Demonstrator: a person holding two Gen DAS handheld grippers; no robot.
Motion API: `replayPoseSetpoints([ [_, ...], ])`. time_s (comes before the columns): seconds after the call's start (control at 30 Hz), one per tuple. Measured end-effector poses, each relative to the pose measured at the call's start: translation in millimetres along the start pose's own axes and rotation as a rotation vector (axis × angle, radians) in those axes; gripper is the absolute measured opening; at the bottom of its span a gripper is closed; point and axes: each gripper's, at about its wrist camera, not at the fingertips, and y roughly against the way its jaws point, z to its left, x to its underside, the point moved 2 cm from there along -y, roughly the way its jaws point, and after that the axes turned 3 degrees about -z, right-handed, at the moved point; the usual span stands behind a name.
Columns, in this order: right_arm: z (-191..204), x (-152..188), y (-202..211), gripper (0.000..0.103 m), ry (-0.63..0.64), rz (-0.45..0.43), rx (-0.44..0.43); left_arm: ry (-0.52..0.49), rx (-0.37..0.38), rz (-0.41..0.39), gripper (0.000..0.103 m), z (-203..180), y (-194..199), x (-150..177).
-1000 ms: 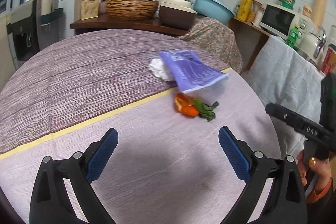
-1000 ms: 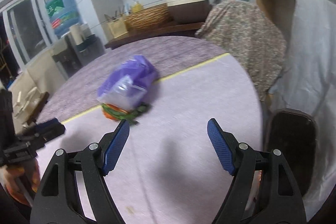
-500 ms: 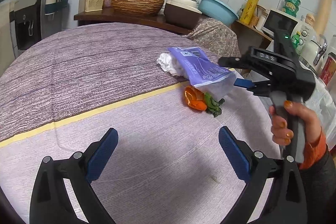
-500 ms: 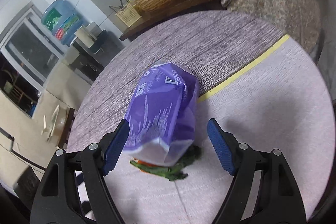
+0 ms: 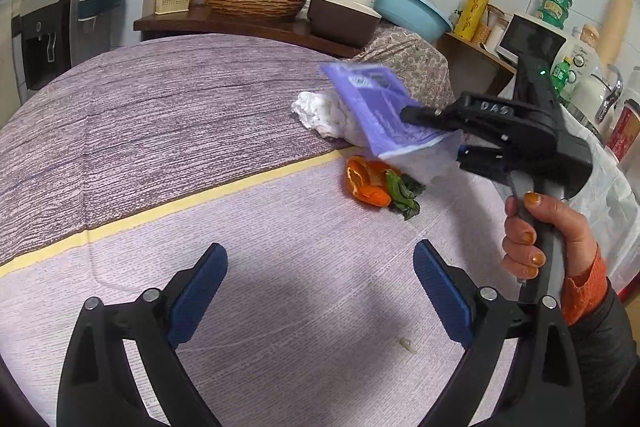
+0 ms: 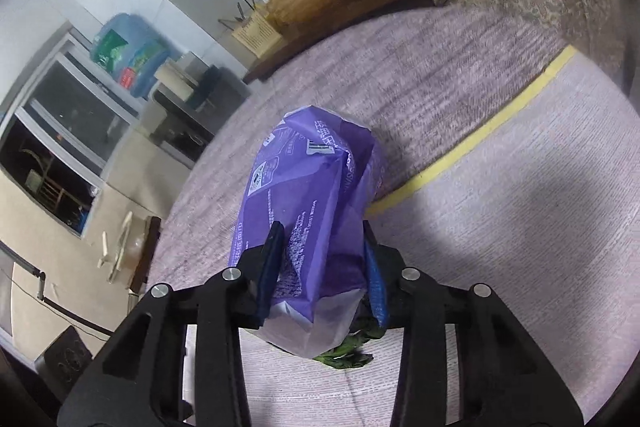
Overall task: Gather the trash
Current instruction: 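Grasp the green vegetable stem with left tool while right tool holds the purple bag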
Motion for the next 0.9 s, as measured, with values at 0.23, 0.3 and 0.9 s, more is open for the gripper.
replayPoseSetpoints([
  [0.23,16,-3,48,0.037,0.092,-0.151,0.081,-0.014,0.073,0.052,0.062,-17,-14,-8],
  [0.3,17,0,61,0.037,0.12,-0.186,0.116,-0.016,0.092,0.069,0.058,-25,-21,-13],
  [0.9,1,32,108,0.037,0.158,-0.24,0.146,-0.162,0.091,0.031,0.039,-63,-72,-29],
])
